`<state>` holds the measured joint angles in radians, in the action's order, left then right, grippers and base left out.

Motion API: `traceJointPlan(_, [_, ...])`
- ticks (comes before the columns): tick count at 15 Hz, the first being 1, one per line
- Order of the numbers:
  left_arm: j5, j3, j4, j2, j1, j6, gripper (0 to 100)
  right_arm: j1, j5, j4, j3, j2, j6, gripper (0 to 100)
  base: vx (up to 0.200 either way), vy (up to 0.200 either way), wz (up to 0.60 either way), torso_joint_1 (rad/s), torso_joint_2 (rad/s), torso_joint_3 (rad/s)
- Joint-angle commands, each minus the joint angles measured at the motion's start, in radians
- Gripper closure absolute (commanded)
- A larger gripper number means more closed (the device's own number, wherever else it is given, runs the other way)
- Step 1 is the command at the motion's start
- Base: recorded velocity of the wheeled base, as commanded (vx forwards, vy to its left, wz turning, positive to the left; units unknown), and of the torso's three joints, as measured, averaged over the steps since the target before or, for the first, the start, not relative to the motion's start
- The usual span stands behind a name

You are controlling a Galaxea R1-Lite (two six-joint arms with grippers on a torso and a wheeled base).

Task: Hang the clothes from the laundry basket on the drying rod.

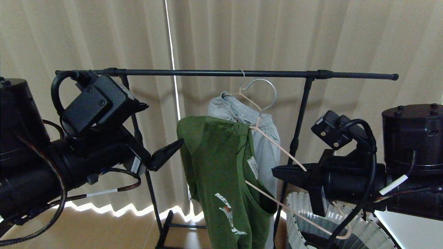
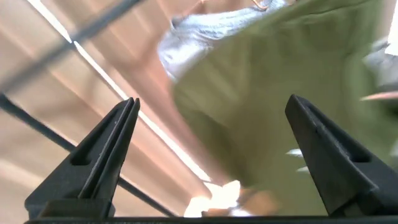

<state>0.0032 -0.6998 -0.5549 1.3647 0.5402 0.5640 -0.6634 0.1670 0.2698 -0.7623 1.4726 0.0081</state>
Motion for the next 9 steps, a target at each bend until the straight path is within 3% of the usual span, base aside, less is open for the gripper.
traceJointPlan(1, [-0.049,0.005,-0.005,0.002,-0.042,0.045,0,-0.004,0.003,-0.006,-0.003,-0.046,-0.002,100,0.0,0.0,0.0,0.0,0.0,0.0])
traceJointPlan(2, [-0.098,0.002,-0.005,0.008,-0.04,0.097,0,-0.018,0.016,-0.006,-0.003,-0.049,-0.002,100,0.0,0.0,0.0,0.0,0.0,0.0])
traceJointPlan(6, [-0.134,-0.055,-0.023,0.09,-0.037,0.249,0,-0.05,0.078,-0.004,-0.014,-0.034,-0.002,100,0.0,0.0,0.0,0.0,0.0,0.0])
traceJointPlan(9, [-0.163,-0.099,-0.036,0.131,-0.037,0.26,0,-0.079,0.117,-0.001,-0.017,-0.017,-0.002,100,0.0,0.0,0.0,0.0,0.0,0.0])
